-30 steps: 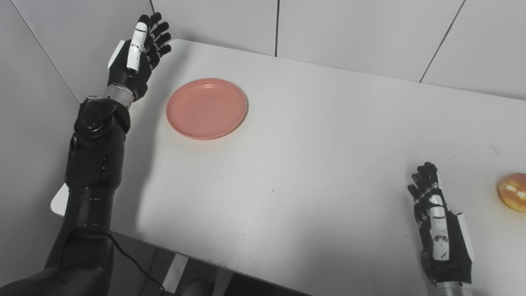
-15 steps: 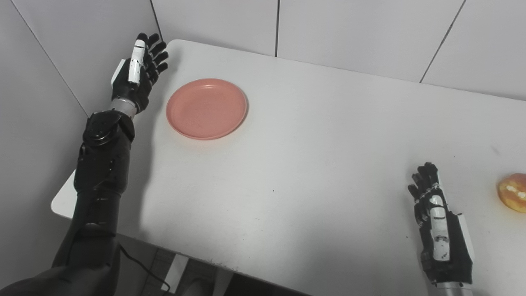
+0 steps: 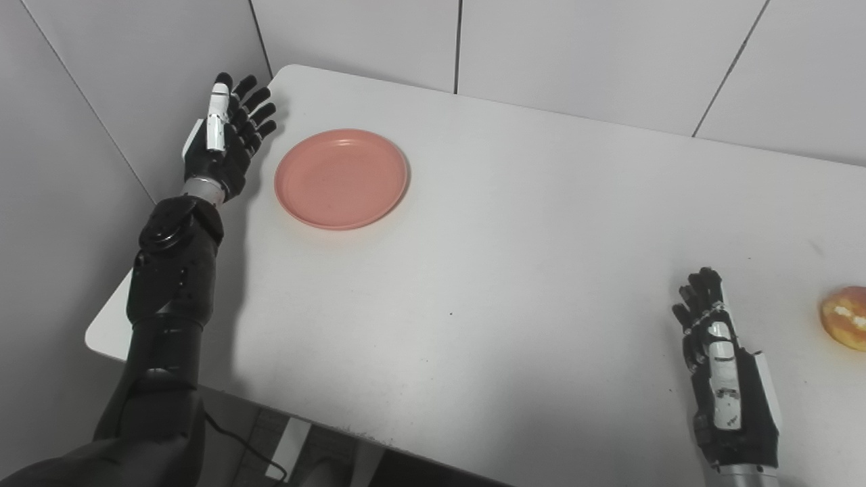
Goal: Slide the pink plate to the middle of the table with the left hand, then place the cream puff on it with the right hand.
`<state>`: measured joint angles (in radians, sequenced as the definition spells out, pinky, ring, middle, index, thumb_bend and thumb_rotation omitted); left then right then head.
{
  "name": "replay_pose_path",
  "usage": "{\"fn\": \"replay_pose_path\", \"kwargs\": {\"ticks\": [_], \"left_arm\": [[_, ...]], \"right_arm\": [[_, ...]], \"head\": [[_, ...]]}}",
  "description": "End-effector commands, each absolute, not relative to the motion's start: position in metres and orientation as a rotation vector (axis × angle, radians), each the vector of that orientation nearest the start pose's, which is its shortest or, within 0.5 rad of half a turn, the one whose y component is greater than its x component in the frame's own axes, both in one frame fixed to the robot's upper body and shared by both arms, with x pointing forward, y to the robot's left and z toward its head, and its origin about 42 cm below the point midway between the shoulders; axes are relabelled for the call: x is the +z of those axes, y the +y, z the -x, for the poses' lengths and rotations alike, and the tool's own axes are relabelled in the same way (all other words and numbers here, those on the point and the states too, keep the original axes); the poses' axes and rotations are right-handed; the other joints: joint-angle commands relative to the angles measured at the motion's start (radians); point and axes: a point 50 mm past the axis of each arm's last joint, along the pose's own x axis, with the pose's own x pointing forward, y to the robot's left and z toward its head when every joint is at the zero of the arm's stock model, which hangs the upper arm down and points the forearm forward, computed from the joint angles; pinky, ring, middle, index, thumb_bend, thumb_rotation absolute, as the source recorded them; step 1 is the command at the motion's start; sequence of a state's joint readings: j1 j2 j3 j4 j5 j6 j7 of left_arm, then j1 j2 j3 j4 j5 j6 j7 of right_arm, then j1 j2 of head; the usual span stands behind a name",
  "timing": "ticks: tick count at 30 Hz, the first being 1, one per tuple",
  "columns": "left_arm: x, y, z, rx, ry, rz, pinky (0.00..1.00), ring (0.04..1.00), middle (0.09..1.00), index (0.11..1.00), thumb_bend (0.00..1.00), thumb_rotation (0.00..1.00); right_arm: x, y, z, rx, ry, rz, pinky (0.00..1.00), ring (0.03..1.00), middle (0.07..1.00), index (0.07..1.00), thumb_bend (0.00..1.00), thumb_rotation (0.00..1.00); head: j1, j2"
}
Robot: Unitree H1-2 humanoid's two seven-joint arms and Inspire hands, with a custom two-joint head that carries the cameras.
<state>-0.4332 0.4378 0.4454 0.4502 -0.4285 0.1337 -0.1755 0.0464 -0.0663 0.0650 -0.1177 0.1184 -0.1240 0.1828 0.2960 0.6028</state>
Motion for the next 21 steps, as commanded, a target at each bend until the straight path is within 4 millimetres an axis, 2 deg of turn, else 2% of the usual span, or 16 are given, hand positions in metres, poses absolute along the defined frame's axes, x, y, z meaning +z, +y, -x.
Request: {"fn": "replay_pose_path", "kwargs": {"ticks": [1,5,10,21], "left_arm": [[0.212,0.463,-0.402,0.240,-0.167,0.205,0.91,0.904,0.898,0.884,0.48,1.00],[0.203,0.465,-0.402,0.239,-0.155,0.230,0.89,0.890,0.892,0.877,0.49,1.00],[0.195,0.463,-0.403,0.235,-0.150,0.241,0.90,0.890,0.894,0.883,0.47,1.00],[0.185,0.442,-0.404,0.228,-0.132,0.274,0.87,0.868,0.870,0.857,0.47,1.00]], "right_arm": [[0.115,-0.209,-0.265,0.239,-0.188,-0.050,1.00,1.000,1.000,1.000,0.30,1.00],[0.115,-0.210,-0.265,0.242,-0.191,-0.044,1.00,1.000,1.000,1.000,0.30,1.00],[0.115,-0.210,-0.264,0.238,-0.188,-0.047,1.00,1.000,1.000,1.000,0.30,1.00],[0.117,-0.210,-0.263,0.243,-0.193,-0.044,1.00,1.000,1.000,1.000,0.30,1.00]], "head": [[0.001,-0.001],[-0.002,0.002],[-0.001,0.004],[-0.003,0.010]]}}
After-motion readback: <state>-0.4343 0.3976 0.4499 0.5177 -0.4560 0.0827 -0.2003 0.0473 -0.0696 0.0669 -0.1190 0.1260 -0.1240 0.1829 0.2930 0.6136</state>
